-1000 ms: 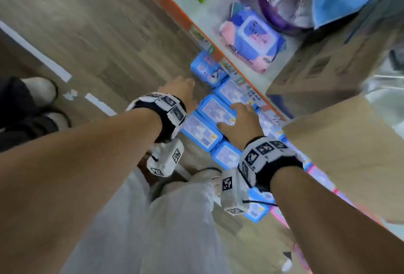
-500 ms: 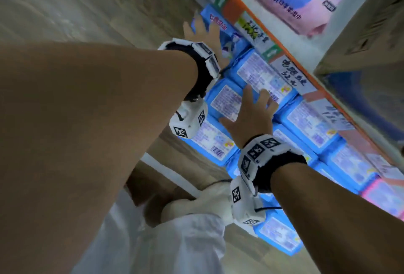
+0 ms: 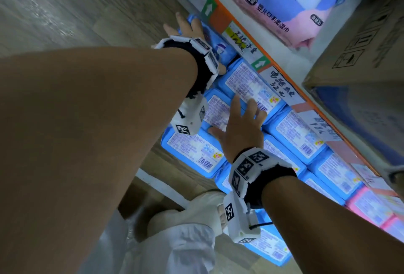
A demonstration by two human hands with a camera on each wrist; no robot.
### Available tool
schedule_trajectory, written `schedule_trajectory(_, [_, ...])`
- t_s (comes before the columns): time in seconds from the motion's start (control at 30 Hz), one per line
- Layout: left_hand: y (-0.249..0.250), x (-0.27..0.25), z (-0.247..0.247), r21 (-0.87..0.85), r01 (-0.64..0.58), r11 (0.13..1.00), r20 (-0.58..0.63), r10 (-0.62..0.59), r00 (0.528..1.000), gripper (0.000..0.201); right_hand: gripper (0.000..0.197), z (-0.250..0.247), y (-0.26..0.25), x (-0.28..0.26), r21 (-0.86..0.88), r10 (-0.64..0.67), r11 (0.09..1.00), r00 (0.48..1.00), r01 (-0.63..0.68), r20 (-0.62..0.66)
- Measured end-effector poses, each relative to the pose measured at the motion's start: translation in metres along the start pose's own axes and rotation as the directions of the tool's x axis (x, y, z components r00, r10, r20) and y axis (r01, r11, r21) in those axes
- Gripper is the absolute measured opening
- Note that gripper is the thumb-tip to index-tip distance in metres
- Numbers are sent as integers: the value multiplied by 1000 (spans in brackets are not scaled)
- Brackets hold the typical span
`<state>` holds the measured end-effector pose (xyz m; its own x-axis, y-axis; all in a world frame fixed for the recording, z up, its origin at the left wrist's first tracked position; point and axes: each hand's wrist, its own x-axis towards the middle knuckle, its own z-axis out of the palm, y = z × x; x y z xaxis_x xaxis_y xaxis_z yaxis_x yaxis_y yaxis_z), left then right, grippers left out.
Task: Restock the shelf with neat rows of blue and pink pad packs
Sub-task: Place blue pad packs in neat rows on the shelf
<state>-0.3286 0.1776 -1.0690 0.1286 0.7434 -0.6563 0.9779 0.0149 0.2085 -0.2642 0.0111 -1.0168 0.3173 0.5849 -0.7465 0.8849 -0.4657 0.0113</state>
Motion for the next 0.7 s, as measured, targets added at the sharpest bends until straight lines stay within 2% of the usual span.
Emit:
schedule_trajectory(0.07, [0,-3,4,-51,22,998,-23,-23,999,109,92,0,-1,0,-3,2,1000,1000,-2,-23])
schedule_trajectory(0.13, [-3,-7,9,-1,8,1000,-94,-8,996,98,92,1,-2,0,-5,-2,1000,998,2,-62])
schedule_trajectory(0.2, [-11,-10,10,93,-34,995,-98,43,994,102,93,2,-1,0,20,-5,1000,997,6,-80])
schedule_trajectory(0.33, [-33,-17,6,177,-78,981,-10,81,997,119,92,3,0,1,58,-14,998,998,17,-61])
schedule_trajectory(0.47, [-56,-24,7,248,-62,967,37,54,998,113,92,4,-1,1,34,-2,999,998,4,-61])
schedule_trajectory(0.6, [-53,-19,4,294,-45,955,122,9,993,125,91,2,-3,0,69,17,998,999,-14,-51])
schedule_trajectory(0.7, [-49,-22,-2,288,-84,954,111,54,992,118,90,0,-5,-2,100,29,995,998,-24,-52])
